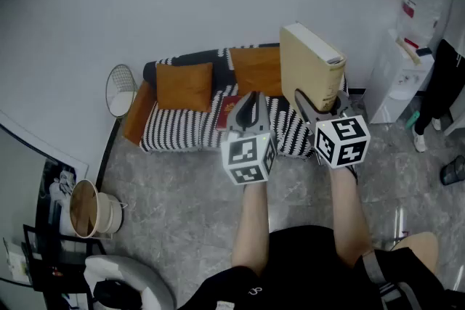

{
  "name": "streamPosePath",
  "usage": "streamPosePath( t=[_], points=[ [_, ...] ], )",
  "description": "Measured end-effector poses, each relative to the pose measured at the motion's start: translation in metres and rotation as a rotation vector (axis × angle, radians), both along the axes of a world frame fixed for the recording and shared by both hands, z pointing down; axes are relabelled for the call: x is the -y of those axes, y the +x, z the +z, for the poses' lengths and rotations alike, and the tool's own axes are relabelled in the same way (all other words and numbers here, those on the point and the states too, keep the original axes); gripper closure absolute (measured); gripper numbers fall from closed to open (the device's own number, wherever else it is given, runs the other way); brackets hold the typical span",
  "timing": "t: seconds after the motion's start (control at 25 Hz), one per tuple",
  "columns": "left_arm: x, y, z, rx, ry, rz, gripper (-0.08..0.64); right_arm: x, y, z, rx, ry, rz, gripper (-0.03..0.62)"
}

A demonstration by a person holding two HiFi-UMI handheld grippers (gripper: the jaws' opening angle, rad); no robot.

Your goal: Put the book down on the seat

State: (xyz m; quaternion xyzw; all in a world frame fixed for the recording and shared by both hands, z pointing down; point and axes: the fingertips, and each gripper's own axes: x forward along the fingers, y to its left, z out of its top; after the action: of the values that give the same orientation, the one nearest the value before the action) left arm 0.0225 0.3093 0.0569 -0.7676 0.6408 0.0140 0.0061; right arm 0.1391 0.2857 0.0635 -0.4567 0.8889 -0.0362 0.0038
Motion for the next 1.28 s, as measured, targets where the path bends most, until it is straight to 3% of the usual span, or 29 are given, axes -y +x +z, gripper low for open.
streamPosePath(
  t=[0.4,0.72,1.04,1.28],
  points=[
    [-0.003,0.000,0.001,-0.001,0.001,-0.022,0.522,0.001,0.005,-0.001,0.034,-0.012,-0.011,0.365],
    [-0.014,-0.024,0.006,-0.033,-0.014,-0.118,0.522,0.000,0.035,-0.003,0.084,-0.010,0.015,0.365],
    [-0.028,-0.001,0.017,-0.050,-0.012,-0.134,0.522,-0.012,0.065,0.005,0.079,-0.004,0.007,0.367],
    [-0.032,0.018,-0.002,-0.044,0.042,-0.117,0.522,-0.016,0.092,-0.017,0.097,0.049,0.027,0.367]
  ],
)
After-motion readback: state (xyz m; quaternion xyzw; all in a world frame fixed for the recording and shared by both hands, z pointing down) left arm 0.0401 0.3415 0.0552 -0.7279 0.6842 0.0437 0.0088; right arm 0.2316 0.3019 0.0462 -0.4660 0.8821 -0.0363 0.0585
